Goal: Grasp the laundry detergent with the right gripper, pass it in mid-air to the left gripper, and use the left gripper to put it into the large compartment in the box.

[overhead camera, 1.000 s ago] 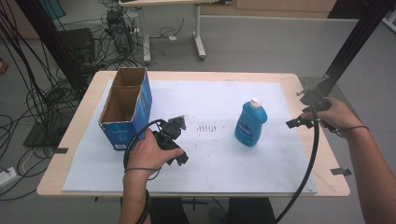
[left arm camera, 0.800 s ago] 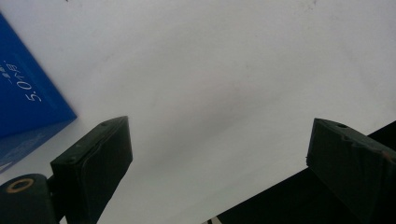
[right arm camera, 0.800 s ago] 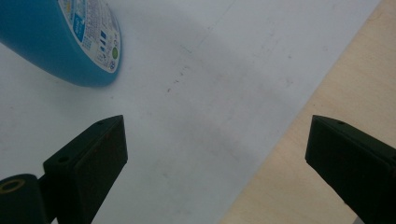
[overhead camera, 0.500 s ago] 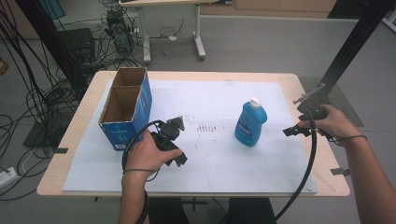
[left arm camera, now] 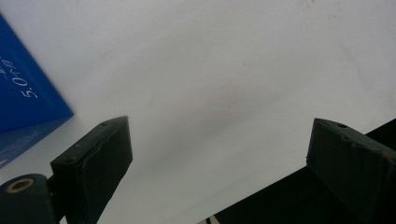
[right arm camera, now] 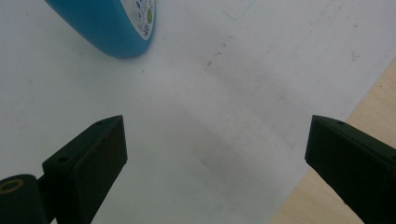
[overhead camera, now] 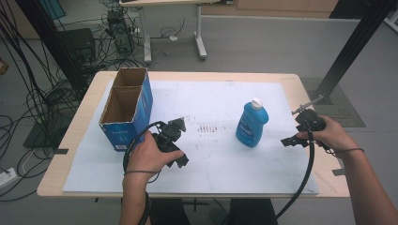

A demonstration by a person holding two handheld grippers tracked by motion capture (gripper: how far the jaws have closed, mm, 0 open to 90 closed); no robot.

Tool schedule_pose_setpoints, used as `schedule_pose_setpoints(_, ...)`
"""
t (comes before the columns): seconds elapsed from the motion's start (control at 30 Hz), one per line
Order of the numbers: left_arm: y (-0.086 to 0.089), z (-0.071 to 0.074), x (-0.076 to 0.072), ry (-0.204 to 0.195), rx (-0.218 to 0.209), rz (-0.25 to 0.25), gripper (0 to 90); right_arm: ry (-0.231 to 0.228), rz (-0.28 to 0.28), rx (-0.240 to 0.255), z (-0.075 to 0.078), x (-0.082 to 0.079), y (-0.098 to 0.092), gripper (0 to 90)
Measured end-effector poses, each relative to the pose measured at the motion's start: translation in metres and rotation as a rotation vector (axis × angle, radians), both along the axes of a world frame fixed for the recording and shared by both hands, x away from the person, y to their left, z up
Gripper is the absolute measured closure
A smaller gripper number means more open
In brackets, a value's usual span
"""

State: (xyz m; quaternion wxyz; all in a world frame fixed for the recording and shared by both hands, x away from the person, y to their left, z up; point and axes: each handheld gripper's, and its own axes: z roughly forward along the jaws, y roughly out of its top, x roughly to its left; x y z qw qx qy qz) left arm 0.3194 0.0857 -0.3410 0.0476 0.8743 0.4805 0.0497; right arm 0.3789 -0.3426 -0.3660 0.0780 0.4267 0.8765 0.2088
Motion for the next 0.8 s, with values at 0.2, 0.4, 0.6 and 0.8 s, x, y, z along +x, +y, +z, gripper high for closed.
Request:
schedule_pose_setpoints(0.2, -0.001, -0.002, 0.0, 0.005, 0.0, 0.001, 7.3, -0.006, 0.008, 0.002, -0.004, -0.006, 0.005, 5.2)
schedule_pose_setpoints(0.4, -0.001, -0.003, 0.0, 0.008, -0.002, 0.004, 7.3, -0.008, 0.016, 0.011, -0.008, -0.01, 0.01, 5.1)
schedule_pose_setpoints(0.6, -0.001, -0.005, -0.001, 0.014, -0.003, 0.002, 7.4, -0.012, 0.024, 0.022, -0.014, -0.013, 0.016, 5.1)
schedule_pose_setpoints(0.8, -0.002, -0.006, -0.002, 0.015, -0.01, -0.003, 7.3, -0.012, 0.039, 0.038, -0.02, -0.017, 0.021, 5.1)
